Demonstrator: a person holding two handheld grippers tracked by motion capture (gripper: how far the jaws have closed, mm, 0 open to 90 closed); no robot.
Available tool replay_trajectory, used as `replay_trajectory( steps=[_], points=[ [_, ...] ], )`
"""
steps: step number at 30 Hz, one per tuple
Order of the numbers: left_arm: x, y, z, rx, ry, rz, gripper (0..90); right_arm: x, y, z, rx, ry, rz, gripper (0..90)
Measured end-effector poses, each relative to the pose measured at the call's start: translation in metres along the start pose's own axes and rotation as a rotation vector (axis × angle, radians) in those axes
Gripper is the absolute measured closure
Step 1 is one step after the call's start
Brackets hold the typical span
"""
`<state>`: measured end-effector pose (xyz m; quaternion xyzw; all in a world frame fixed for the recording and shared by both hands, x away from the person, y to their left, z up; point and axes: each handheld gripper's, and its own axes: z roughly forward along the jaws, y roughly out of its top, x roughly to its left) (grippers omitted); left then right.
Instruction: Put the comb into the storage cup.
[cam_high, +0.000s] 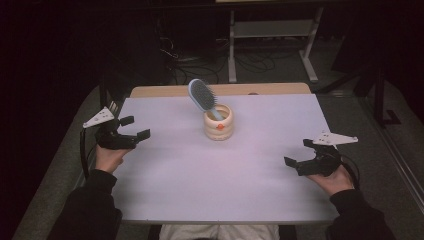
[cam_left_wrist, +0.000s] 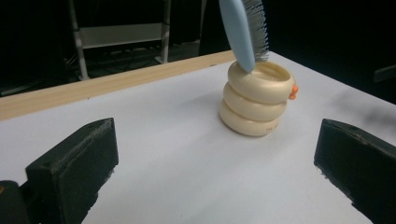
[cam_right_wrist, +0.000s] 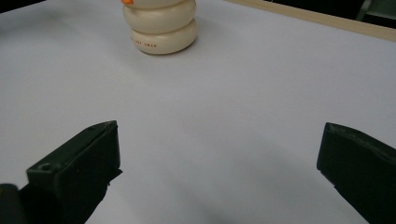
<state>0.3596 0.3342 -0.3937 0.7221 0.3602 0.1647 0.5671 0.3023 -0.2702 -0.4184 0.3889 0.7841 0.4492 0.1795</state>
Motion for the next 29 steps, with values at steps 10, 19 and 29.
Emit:
replay_trajectory(
  steps=[10,19,29],
  points=[
    [0.011,-0.022,-0.019,0.007,0.033,-0.007,0.0,-0.001,-0.001,0.001,0.003,0.006,0.008,0.0],
    [0.020,-0.044,-0.034,-0.023,0.054,-0.043,0.0,-0.001,-0.003,0.002,0.011,0.009,0.013,0.0],
    [0.025,-0.059,-0.046,-0.052,0.087,-0.035,0.0,0.001,-0.004,0.010,0.045,0.033,0.011,0.0]
  ],
)
